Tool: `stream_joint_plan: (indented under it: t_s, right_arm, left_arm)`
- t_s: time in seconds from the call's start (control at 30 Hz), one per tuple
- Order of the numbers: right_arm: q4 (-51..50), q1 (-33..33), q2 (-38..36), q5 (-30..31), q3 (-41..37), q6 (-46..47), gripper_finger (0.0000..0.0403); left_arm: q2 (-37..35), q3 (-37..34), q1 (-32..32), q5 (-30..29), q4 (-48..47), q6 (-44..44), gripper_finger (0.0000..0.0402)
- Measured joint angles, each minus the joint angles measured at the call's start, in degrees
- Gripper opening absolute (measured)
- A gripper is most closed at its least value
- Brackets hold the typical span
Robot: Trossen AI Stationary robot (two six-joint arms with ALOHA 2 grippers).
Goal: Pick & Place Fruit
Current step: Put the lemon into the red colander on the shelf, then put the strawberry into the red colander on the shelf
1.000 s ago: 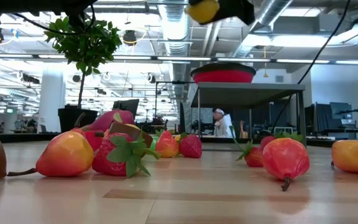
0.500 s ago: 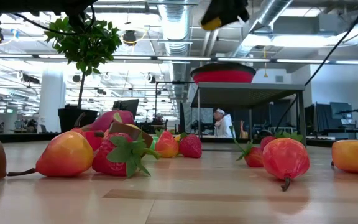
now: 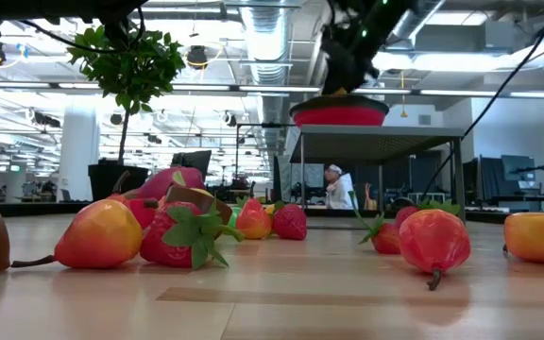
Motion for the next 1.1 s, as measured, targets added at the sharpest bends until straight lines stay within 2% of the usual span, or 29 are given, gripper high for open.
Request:
stream_joint_plan:
  t_s: [0.17,0.33,0.53,0.67,0.8,1.1]
  right_arm:
    - [-1.6,-3.6,2.5,-5.2,0.0,-2.1,0.0199]
    - [-2.3,-5.2,3.8,-5.4,0.0,-3.8,0.0204]
    - [-2.3,-5.2,3.7,-5.5,0.0,-6.6,0.0240]
    - [-2.3,-4.8,3.1,-5.6,0.0,-6.8,0.0243]
    - [-2.3,-3.3,0.7,-5.5,0.0,-6.8,0.0214]
    - [-4.1,3.1,-8.0,-5.4,0.0,-5.0,0.0089]
  left_arm:
    - [0.0,0.0,0.0,0.0,0.0,0.0,0.0003]
    - [0.0,0.0,0.0,0.0,0.0,0.0,0.0003]
    - [0.0,0.0,0.0,0.0,0.0,0.0,0.0003]
    - [0.0,0.0,0.0,0.0,0.0,0.0,0.0003]
    - [0.0,0.0,0.0,0.0,0.0,0.0,0.0003]
    - [0.0,0.0,0.0,0.0,0.0,0.0,0.0003]
